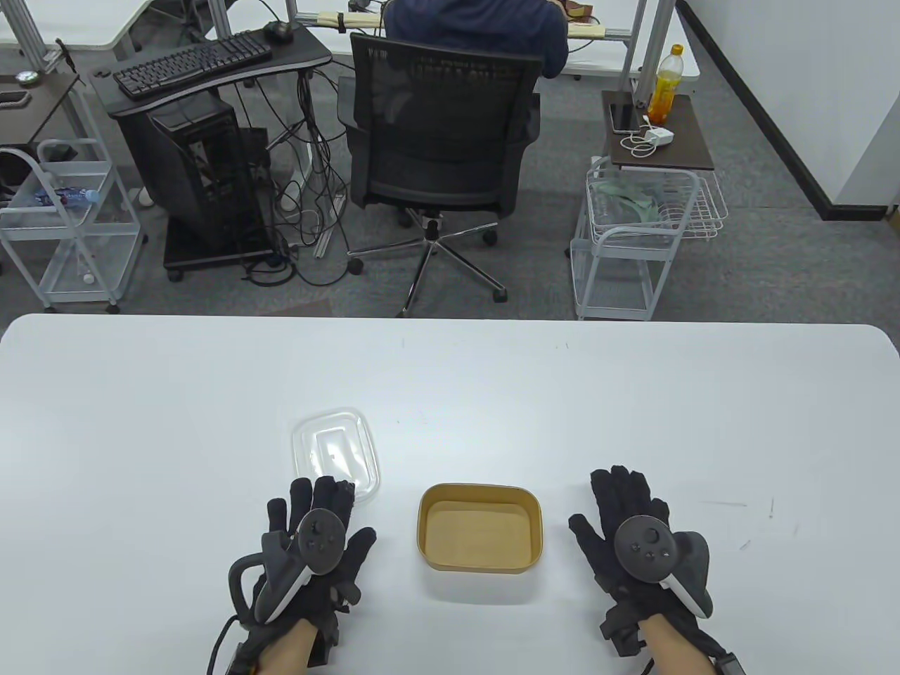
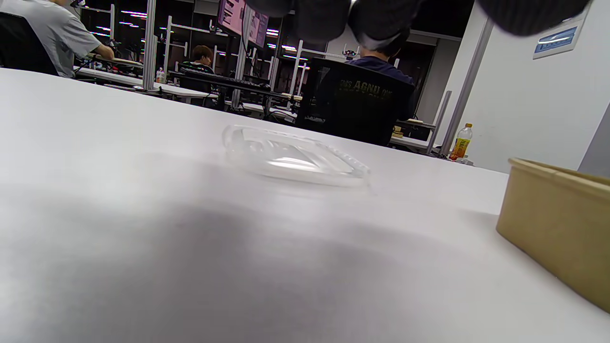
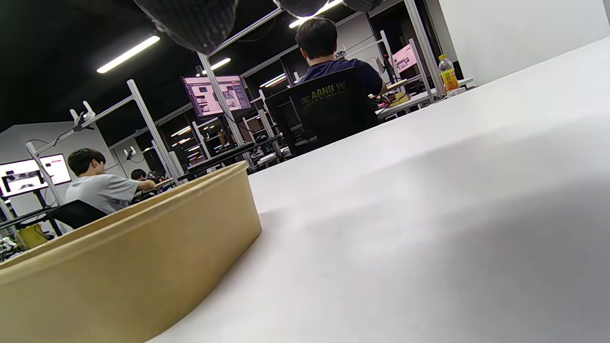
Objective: Cover the takeout box
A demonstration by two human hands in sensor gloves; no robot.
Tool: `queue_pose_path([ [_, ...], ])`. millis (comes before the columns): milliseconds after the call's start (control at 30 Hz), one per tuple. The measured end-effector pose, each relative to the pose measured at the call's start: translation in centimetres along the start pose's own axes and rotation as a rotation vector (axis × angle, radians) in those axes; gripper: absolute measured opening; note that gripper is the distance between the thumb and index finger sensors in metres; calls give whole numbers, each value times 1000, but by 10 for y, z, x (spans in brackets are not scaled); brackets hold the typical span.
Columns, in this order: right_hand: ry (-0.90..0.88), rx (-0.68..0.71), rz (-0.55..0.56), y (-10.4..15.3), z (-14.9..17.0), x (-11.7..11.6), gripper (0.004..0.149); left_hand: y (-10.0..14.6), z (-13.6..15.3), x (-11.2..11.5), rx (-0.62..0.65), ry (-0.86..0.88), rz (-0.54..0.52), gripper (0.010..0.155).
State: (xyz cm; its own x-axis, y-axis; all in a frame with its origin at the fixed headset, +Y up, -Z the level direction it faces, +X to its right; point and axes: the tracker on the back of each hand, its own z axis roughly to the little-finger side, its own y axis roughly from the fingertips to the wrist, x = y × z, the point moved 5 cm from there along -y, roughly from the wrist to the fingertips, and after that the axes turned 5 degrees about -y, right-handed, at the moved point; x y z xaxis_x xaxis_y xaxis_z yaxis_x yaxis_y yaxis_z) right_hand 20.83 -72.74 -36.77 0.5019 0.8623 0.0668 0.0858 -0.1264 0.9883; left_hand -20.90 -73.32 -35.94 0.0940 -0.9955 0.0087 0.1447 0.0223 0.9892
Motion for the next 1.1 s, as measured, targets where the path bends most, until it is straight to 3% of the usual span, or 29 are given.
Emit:
queue_pose_path([
  [467,-22,25,16,-1,-3,2,70,-37,-3,-15,-121,-135,7,70],
  [867,-40,54,31,1,-6,6,70,-70,-22,21,-203,-299,81,46],
  [1100,-55,48,32,1,-4,7,70,-71,-26,29,-196,-357,49,44],
])
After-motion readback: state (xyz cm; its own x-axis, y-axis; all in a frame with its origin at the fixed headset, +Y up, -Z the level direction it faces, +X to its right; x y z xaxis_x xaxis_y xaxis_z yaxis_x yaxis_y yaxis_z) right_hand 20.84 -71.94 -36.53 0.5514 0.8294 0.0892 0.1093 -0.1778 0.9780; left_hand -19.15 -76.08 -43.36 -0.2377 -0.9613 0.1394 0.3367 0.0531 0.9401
